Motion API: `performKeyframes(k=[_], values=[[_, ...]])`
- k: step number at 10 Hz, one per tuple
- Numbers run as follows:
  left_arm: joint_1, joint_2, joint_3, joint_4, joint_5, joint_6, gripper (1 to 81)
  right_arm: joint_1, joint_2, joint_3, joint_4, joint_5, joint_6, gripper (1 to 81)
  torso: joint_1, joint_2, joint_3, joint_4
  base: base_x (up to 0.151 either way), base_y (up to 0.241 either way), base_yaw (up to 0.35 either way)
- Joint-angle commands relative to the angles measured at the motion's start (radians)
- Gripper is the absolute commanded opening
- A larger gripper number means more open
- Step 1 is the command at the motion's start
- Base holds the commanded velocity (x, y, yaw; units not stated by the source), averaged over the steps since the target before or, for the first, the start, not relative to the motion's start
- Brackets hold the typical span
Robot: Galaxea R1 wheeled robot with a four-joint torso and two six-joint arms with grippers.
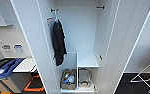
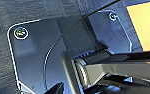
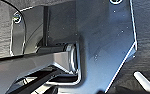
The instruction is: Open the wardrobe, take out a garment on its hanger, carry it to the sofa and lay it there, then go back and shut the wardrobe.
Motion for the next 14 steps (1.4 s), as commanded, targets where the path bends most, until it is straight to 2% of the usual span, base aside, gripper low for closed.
performKeyframes(k=[1, 14], values=[[-0.035, -0.001, 0.003, -0.004, 0.033, 0.001, 81.1, 0.027, 0.003, 0.005, 0.002, -0.057, -0.003, 81.1, 0.0, 0.0, 0.0, 0.0, 0.078, 0.082, 0.0], [-0.032, -0.001, 0.003, -0.004, 0.033, 0.0, 81.1, 0.034, 0.006, 0.005, 0.0, -0.057, -0.006, 81.1, -0.002, 0.0, 0.0, 0.0, 0.078, 0.011, 0.0]])
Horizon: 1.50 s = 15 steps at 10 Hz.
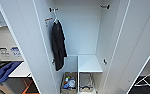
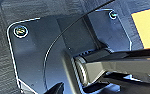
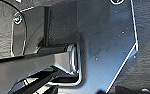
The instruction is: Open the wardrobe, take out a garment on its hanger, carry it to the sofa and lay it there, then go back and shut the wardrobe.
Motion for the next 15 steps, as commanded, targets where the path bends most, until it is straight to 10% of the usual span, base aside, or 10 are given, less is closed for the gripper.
performKeyframes(k=[1, 8, 12, 15], values=[[-0.039, 0.002, 0.003, -0.004, 0.032, 0.0, 81.1, 0.03, 0.006, 0.002, -0.001, -0.057, -0.005, 81.1, 0.0, 0.0, 0.0, 0.0, 0.084, 0.0, 0.0], [-0.036, -0.001, 0.003, -0.013, 0.045, -0.021, 81.1, 0.036, 0.005, 0.001, -0.001, -0.057, -0.005, 81.1, 0.001, 0.0, 0.0, 0.0, 0.023, 0.0, 0.0], [0.015, -0.002, 0.008, -0.295, 0.058, -0.091, 81.1, 0.059, -0.005, -0.004, -0.001, -0.061, -0.002, 81.1, 0.001, 0.0, 0.0, 0.0, 0.0, 0.0, 0.0], [0.017, 0.007, 0.008, -0.44, 0.147, 0.153, 81.1, 0.067, -0.006, 0.001, 0.002, -0.061, -0.001, 81.1, 0.001, 0.0, 0.0, 0.0, 0.0, 0.0, 0.0]])
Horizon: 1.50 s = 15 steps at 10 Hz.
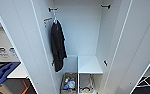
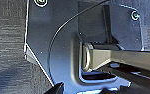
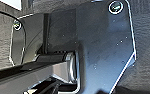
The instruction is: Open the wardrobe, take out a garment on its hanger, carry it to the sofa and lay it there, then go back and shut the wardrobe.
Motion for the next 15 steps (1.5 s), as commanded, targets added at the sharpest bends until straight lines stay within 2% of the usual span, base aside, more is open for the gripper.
performKeyframes(k=[1, 2, 3, 4, 5, 6, 10, 12, 15], values=[[-0.036, 0.005, 0.002, -0.342, 0.075, 0.378, 81.1, 0.045, 0.001, 0.002, 0.005, -0.059, 0.0, 81.1, 0.0, 0.0, 0.0, 0.0, 0.0, 0.0, 0.0], [-0.045, -0.003, 0.007, -0.538, 0.075, 0.569, 81.1, 0.047, 0.001, 0.002, 0.005, -0.059, 0.0, 81.1, 0.0, 0.0, 0.0, 0.0, 0.0, 0.0, 0.0], [-0.055, -0.008, 0.007, -0.753, 0.075, 0.806, 81.1, 0.047, -0.002, -0.003, 0.007, -0.057, 0.002, 81.1, 0.0, 0.0, 0.0, 0.0, 0.0, 0.0, 0.0], [-0.056, -0.011, 0.008, -0.855, 0.067, 0.889, 81.1, 0.057, -0.011, 0.008, 0.008, -0.056, 0.002, 81.1, 0.0, 0.0, 0.0, 0.0, 0.0, 0.0, 0.0], [-0.059, -0.021, 0.004, -0.974, 0.066, 0.904, 81.1, 0.07, -0.028, 0.028, 0.01, -0.056, 0.002, 81.1, 0.0, 0.0, 0.0, 0.0, 0.0, 0.0, 0.0], [-0.061, -0.032, 0.002, -0.986, 0.064, 0.904, 81.1, 0.082, -0.051, 0.058, 0.007, -0.056, 0.002, 81.1, 0.0, 0.0, 0.0, 0.0, 0.0, 0.0, 0.0], [-0.099, -0.118, 0.013, -0.936, 0.075, 0.919, 81.1, 0.127, -0.187, 0.189, 0.008, -0.056, 0.004, 81.1, 0.0, 0.0, 0.0, 0.0, 0.0, 0.0, 0.0], [-0.105, -0.17, 0.024, -0.908, 0.052, 0.92, 81.1, 0.148, -0.275, 0.261, 0.01, -0.011, 0.004, 81.1, 0.0, 0.0, 0.0, 0.0, 0.0, 0.0, 0.0], [-0.111, -0.362, 0.166, -0.907, -0.056, 0.919, 81.1, 0.2, -0.399, 0.292, 0.025, -0.002, 0.02, 81.1, 0.0, 0.0, 0.0, 0.0, 0.0, 0.0, 0.0]])
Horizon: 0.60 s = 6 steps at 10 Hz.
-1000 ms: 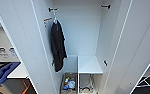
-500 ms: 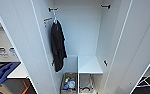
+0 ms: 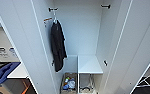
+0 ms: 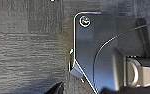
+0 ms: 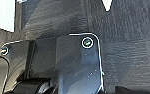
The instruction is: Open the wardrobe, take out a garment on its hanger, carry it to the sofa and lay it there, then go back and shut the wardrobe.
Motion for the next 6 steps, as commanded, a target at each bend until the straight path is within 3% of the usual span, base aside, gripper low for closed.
performKeyframes(k=[1, 3, 6], values=[[-0.059, -0.169, 0.103, 0.013, -0.032, 0.009, 81.1, 0.112, -0.096, 0.007, 0.031, -0.02, 0.023, 81.1, 0.0, 0.0, 0.0, 0.0, 0.0, 0.0, 0.0], [-0.091, -0.213, 0.099, 0.005, -0.036, 0.0, 81.1, 0.153, -0.135, -0.014, 0.071, 0.022, 0.03, 81.1, 0.0, 0.0, 0.0, 0.0, 0.0, 0.0, 0.0], [-0.122, -0.294, 0.091, 0.0, -0.132, -0.008, 81.1, 0.236, -0.147, -0.119, 0.117, 0.075, 0.033, 81.1, 0.0, 0.0, 0.0, 0.0, 0.0, 0.0, 0.0]])
